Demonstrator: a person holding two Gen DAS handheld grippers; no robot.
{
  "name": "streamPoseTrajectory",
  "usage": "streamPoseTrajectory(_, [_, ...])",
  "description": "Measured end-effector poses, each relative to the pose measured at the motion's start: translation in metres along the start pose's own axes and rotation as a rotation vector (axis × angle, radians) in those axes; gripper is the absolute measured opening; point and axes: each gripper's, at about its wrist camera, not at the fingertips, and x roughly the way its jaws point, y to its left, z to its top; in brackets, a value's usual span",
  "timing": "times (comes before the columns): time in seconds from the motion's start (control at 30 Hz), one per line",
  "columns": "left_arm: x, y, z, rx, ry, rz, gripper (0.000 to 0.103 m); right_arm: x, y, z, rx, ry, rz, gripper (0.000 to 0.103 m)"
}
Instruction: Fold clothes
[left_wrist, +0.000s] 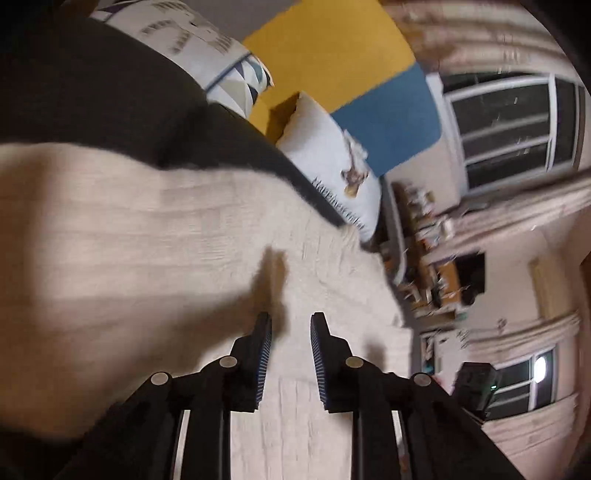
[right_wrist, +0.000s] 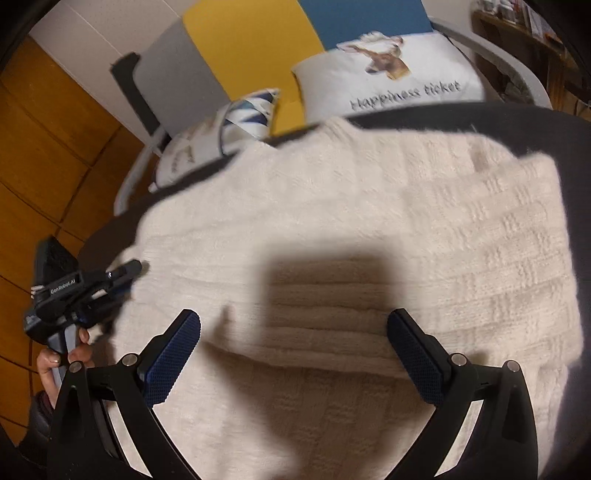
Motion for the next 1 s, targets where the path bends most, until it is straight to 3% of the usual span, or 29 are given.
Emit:
streamPoseTrajectory(0.07, [-0.028, 0.014, -0.008, -0.032, -0.031, -0.026, 0.021, 0.007, 0.014, -0.003, -0.044, 0.031, 0.012, 0.103])
streamPoseTrajectory(0.2, [-0.11, 0.073, -0.031, -0.185, -0.138, -0.023, 0.026, 0.027, 0.026, -0.013, -0.093, 0.099, -0.097, 0.103])
streamPoseTrajectory(0.37, [-0.233, 0.17, -0.06, -0.465, -0.365, -0.006, 0.035, -0.002, 0.043, -0.041, -0.067, 0.046, 0.024, 0.103])
streamPoseTrajectory(0.47, [-0.283, 0.215, -0.075, -0.608, -0.474, 0.007, 0.035, -0.017, 0.053, -0.066, -0.046, 0.032, 0.111, 0.103])
streamPoseTrajectory(0.57, [-0.31, 0.243, -0.084, -0.697, -0.549, -0.004, 0.035, -0.023, 0.063, -0.097, -0.023, 0.033, 0.118, 0.103])
streamPoseTrajectory(0.73, [-0.311, 0.277, -0.087, -0.825, -0.592, -0.013, 0.035, -0.044, 0.076, -0.129, 0.012, 0.013, 0.128, 0.103])
streamPoseTrajectory(0.83, [-0.312, 0.288, -0.078, -0.846, -0.617, -0.048, 0.035, -0.054, 0.085, -0.141, 0.01, 0.004, 0.11, 0.103])
streamPoseTrajectory(1.0, [-0.311, 0.297, -0.061, -0.841, -0.624, -0.032, 0.035, -0.075, 0.089, -0.157, 0.018, -0.009, 0.08, 0.103])
